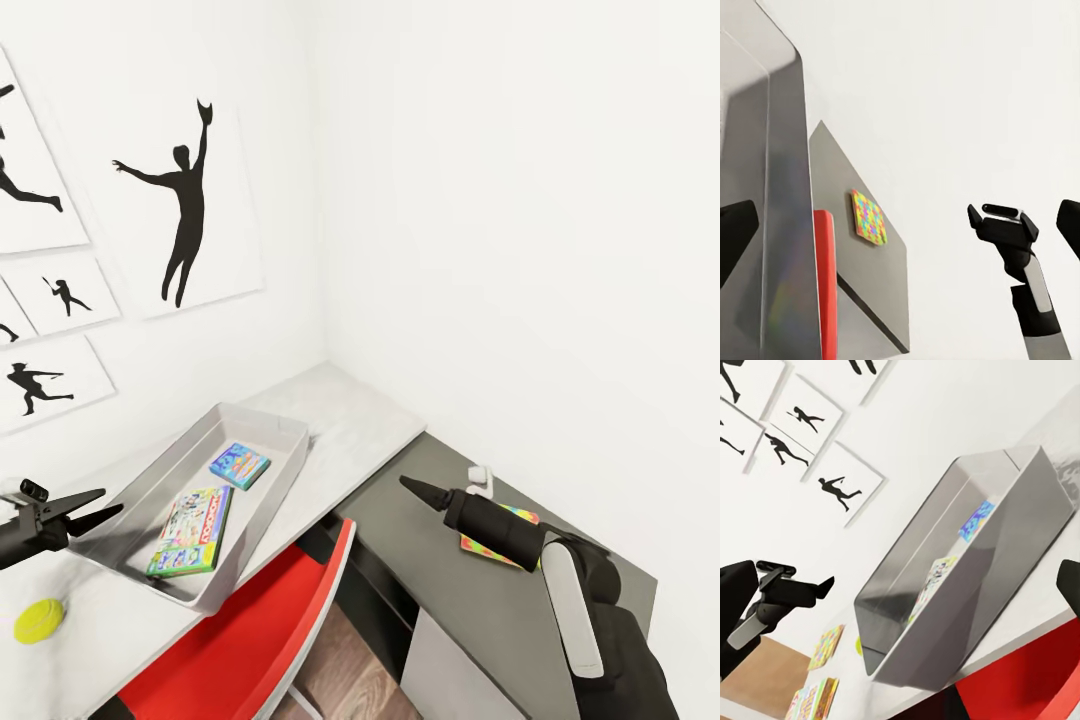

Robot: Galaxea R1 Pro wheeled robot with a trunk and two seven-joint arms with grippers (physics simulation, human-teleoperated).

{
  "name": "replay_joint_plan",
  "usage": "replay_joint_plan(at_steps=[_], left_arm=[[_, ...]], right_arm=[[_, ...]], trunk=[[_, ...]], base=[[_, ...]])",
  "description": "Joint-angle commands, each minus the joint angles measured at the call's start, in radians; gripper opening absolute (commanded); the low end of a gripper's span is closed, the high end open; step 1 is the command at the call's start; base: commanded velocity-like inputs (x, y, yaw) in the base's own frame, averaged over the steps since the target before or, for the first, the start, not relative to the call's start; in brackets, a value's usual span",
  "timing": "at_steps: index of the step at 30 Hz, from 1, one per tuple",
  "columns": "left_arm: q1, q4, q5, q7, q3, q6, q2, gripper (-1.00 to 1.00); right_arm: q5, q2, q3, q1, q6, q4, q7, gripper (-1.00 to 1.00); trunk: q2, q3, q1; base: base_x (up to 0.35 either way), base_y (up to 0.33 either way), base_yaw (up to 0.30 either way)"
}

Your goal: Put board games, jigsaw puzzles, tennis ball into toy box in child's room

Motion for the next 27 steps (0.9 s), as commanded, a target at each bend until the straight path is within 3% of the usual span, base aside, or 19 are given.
replay_joint_plan(at_steps=[1,8,19,27], left_arm=[[-0.001,0.000,0.000,-0.004,0.000,0.011,0.000,1.00],[-0.001,-0.002,0.000,-0.004,-0.001,0.011,-0.001,1.00],[-0.001,-0.014,0.000,-0.004,0.000,0.019,0.003,1.00],[-0.001,-0.044,0.000,-0.004,-0.002,0.024,0.005,1.00]], right_arm=[[0.002,0.001,-0.002,-0.001,0.005,0.000,0.005,1.00],[0.001,0.001,-0.001,-0.003,-0.001,-0.003,0.016,1.00],[0.002,0.000,-0.007,-0.004,-0.031,-0.005,0.118,1.00],[0.002,-0.001,-0.007,-0.004,-0.033,-0.005,0.130,1.00]], trunk=[[-0.002,-0.002,0.000],[-0.002,-0.002,0.000],[-0.002,0.012,0.000],[0.054,0.049,-0.030]], base=[[-0.004,0.004,0.000],[-0.057,-0.002,0.000],[-0.035,-0.011,0.042],[-0.002,-0.001,0.084]])
